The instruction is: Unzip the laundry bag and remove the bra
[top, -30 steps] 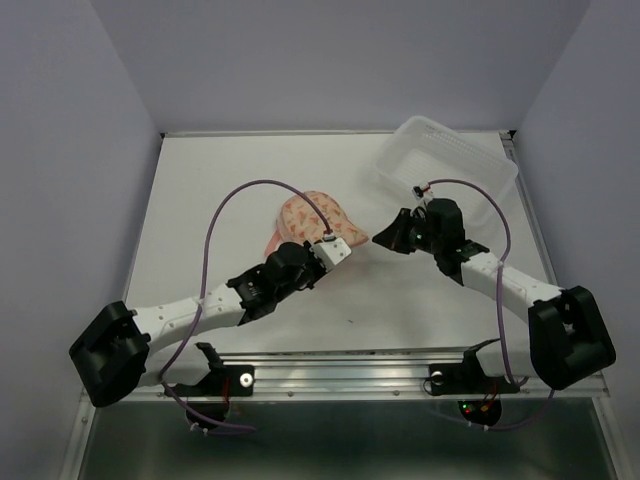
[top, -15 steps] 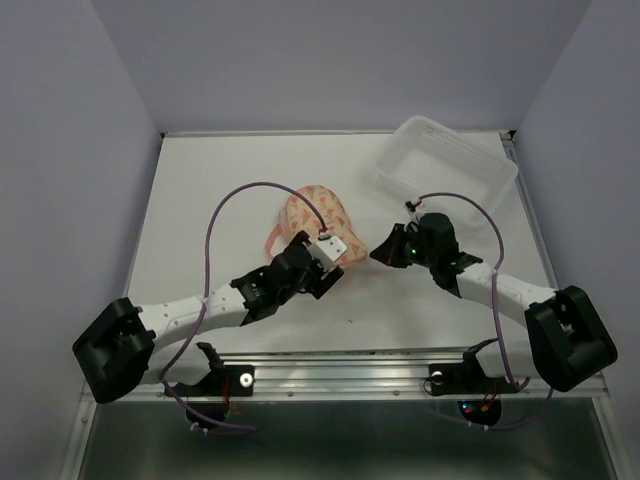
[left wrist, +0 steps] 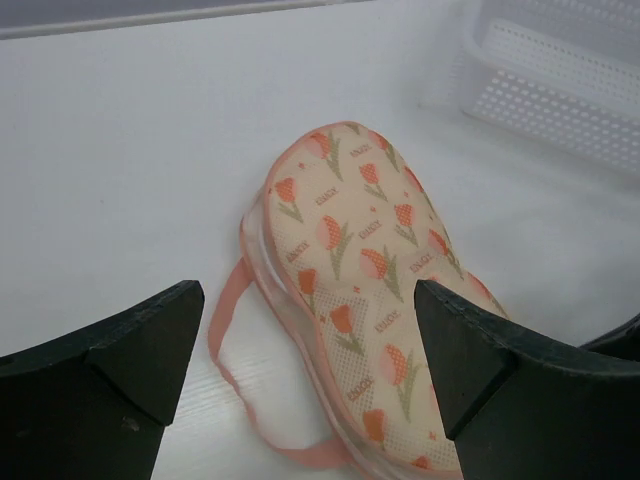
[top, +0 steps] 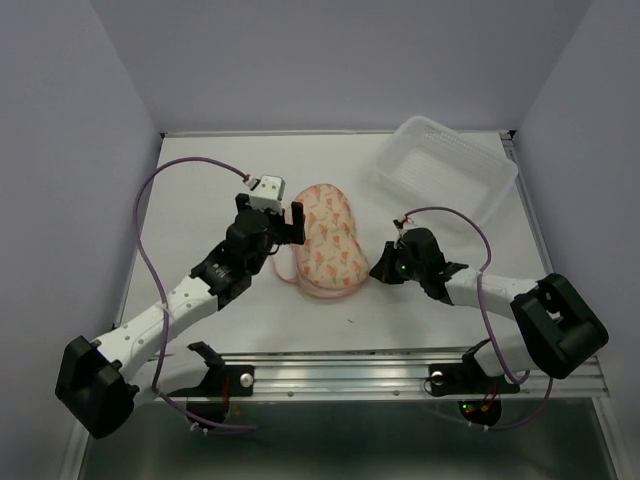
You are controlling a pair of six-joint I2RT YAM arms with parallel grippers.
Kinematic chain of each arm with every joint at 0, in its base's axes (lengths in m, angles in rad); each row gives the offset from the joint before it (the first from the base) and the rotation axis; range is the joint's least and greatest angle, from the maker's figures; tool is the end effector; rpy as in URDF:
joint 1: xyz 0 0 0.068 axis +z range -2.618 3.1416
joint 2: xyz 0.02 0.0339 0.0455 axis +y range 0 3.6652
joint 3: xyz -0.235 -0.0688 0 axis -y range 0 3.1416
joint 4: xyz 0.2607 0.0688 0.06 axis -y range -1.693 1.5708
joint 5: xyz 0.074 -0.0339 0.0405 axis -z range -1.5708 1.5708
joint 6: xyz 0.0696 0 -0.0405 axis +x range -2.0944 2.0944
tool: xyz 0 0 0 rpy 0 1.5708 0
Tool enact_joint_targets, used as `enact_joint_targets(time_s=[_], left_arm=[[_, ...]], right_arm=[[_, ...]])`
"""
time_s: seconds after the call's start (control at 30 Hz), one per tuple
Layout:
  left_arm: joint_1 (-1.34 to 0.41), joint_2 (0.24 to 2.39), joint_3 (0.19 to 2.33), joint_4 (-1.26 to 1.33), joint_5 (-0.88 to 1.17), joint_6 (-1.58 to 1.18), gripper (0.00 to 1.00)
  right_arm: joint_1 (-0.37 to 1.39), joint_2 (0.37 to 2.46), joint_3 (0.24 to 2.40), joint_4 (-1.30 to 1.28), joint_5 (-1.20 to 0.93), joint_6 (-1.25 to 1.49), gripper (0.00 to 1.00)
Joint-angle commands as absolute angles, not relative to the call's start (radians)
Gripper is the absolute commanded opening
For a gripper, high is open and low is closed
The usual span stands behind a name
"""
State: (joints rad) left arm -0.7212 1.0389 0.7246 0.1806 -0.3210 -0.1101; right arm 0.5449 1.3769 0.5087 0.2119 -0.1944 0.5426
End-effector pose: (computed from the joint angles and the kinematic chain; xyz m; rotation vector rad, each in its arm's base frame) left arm 0.2444 -0.1856 0.2738 0.2807 1.6865 -0.3470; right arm 0.2510 0.1679 0.0971 -0.1147 2.3345 0.7891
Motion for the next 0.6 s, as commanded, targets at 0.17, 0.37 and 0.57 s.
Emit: enact_joint_targets(time_s=[0.17,0.37,0.57], left_arm=[[-0.602,1.026,0.813,0.028,-0.269,-0.339,0.99],[-0.385,1.063,0.870,-0.063,-0.071,-0.399,0.99],[-0.287,1.101,0.940,-0.133,0.063,-0.341,0.99]], right_arm=[[0.601,1.350,0.491,0.172,-0.147,0.474,0.27],[0.621,1.276,0.650,-0.055,0.041,0.374,0.83],[0.659,1.281,0.834,-0.127,0.106,0.279,1.00]])
